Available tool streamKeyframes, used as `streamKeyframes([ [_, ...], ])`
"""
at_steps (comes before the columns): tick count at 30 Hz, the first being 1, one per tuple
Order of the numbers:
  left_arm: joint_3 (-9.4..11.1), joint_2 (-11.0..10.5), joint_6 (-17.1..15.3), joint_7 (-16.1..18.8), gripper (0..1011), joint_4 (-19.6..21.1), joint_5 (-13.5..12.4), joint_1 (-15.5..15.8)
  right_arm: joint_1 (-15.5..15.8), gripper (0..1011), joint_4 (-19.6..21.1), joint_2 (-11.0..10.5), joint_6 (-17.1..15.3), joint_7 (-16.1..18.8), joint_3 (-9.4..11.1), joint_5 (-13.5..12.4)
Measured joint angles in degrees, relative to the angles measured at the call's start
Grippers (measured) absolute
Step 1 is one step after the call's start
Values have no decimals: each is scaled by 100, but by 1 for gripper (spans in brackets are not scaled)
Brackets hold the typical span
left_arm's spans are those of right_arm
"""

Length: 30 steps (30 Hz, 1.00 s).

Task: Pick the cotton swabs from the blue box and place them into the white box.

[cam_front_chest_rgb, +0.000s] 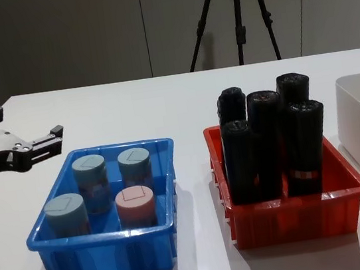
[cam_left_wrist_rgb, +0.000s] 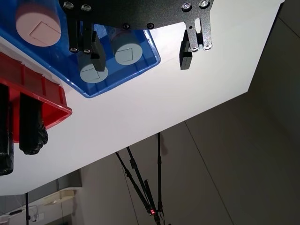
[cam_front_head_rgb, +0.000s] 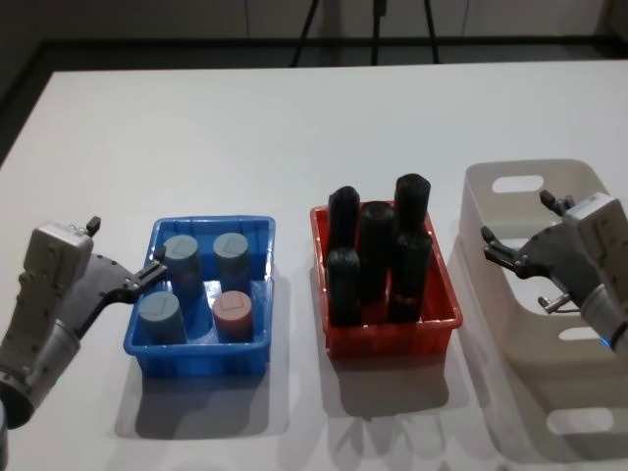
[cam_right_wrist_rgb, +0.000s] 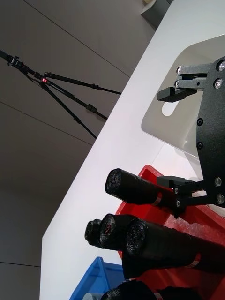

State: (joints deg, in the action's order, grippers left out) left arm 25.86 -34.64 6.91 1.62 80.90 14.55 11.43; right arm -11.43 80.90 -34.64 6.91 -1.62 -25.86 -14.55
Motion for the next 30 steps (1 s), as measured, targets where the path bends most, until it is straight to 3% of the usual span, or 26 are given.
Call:
streamKeyframes([
  [30, -445, -38, -19, -939, 1001, -162, 184, -180, 0, 1001, 0, 0, 0, 0, 0, 0],
])
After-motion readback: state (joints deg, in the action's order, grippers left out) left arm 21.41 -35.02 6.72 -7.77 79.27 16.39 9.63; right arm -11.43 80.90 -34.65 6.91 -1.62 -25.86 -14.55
